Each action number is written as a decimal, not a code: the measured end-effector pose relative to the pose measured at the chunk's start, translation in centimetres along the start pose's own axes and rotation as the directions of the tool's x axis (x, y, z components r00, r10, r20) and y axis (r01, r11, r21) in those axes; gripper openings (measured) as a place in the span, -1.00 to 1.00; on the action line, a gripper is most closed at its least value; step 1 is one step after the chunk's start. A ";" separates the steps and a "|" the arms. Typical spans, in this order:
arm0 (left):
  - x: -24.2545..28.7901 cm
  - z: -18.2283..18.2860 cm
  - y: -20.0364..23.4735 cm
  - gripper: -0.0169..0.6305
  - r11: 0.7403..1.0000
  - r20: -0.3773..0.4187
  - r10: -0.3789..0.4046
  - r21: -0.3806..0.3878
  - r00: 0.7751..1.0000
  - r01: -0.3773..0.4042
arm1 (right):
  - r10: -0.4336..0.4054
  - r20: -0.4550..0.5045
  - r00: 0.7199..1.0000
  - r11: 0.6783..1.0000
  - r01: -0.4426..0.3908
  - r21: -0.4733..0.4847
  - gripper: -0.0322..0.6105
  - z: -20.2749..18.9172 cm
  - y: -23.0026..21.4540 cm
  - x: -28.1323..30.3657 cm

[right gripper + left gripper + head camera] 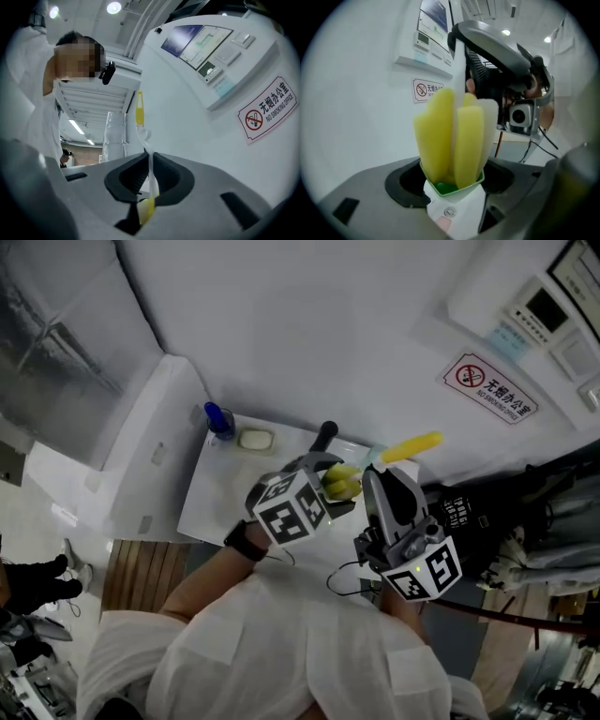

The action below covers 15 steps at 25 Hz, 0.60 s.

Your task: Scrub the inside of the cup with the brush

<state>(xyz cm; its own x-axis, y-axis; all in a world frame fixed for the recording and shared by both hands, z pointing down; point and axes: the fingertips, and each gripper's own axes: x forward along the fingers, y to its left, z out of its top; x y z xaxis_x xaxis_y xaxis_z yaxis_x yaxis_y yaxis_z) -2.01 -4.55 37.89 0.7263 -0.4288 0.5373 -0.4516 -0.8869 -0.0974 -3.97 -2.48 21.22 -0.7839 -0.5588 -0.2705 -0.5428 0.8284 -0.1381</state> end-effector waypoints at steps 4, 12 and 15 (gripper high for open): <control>-2.1 -0.5 0.5 0.01 1.000 0.027 -0.002 -0.013 1.000 0.003 | -0.013 -0.013 1.000 1.000 0.014 0.003 -0.81 -1.9 1.1 1.0; -4.9 -1.4 1.3 0.01 1.000 0.051 0.005 -0.031 0.999 -0.003 | -0.023 -0.103 0.994 1.000 0.024 0.004 -0.81 -6.4 2.5 3.3; -5.1 -2.0 1.6 0.01 1.000 0.052 0.008 -0.028 0.999 -0.007 | -0.047 -0.129 0.991 0.999 0.048 0.002 -0.81 -6.1 2.6 3.7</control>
<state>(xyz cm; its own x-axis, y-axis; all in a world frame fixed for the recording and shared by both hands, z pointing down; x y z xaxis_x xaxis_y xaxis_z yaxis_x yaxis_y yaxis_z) -7.46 -3.44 36.72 0.7484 -0.4441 0.4926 -0.4704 -0.8790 -0.0777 -10.13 -2.58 25.69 -0.7897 -0.5975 -0.1388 -0.5791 0.8008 -0.1525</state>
